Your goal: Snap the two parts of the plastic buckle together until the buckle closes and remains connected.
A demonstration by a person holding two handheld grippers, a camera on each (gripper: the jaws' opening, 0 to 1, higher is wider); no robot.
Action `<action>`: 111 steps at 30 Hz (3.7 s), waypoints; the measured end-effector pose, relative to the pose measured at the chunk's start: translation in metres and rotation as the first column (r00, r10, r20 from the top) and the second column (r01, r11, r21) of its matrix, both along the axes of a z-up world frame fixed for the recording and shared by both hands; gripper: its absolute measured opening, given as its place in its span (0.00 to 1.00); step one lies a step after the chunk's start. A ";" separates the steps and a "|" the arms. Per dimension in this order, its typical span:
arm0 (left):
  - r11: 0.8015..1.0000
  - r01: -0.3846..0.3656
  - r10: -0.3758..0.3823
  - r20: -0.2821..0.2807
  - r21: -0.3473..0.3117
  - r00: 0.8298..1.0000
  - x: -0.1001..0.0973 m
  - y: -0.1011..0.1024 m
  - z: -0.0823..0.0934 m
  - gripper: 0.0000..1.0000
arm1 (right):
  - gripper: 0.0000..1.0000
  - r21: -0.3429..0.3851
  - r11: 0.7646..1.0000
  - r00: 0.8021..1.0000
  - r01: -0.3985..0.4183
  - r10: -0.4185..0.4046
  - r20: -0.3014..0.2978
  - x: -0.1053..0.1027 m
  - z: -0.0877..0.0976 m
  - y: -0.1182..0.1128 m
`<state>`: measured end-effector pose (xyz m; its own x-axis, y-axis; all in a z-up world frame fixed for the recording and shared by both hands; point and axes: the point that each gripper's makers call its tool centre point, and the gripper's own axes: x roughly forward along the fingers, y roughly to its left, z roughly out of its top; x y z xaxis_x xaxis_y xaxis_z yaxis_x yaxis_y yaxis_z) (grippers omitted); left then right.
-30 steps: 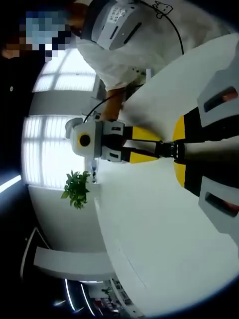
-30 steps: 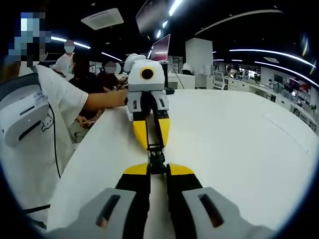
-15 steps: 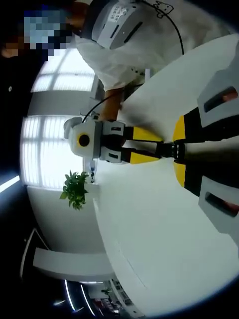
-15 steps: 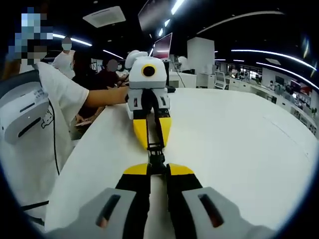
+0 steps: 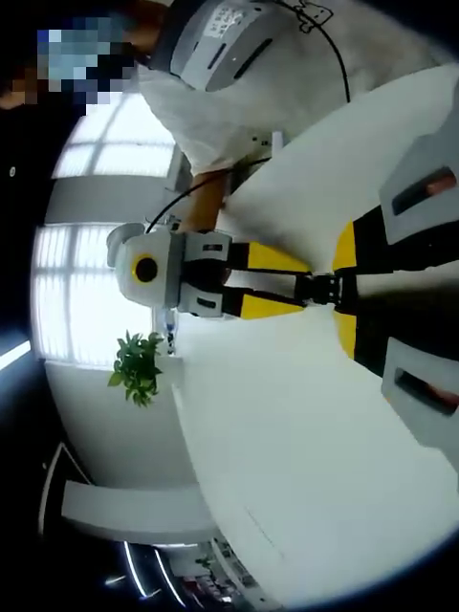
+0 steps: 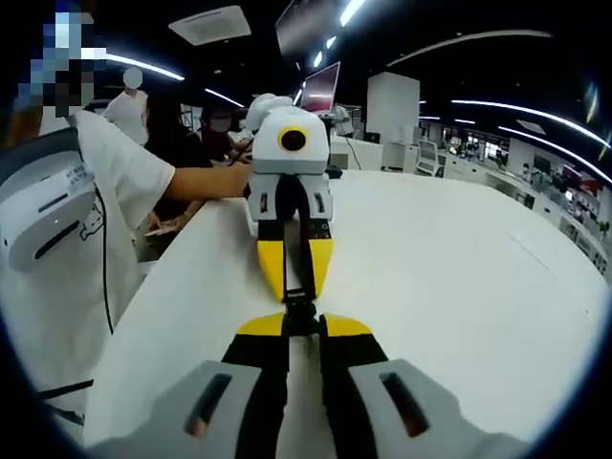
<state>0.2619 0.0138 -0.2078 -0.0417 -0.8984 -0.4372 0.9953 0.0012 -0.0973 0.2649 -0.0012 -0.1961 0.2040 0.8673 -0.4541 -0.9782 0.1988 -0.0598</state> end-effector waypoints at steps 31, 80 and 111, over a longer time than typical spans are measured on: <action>0.999 0.044 -0.043 -0.033 0.029 0.999 -0.007 0.001 0.000 0.11 | 0.10 -0.028 0.988 0.988 -0.150 0.149 -0.045 -0.005 -0.007 0.007; 1.000 0.024 -0.024 0.002 -0.015 1.000 -0.003 0.006 -0.001 0.10 | 0.10 0.039 0.983 0.983 -0.181 0.180 0.023 -0.005 -0.005 0.001; 1.000 -0.008 0.008 0.000 -0.028 1.000 -0.007 -0.002 0.008 0.13 | 0.10 0.059 0.984 0.985 -0.171 0.170 0.013 -0.002 -0.005 0.005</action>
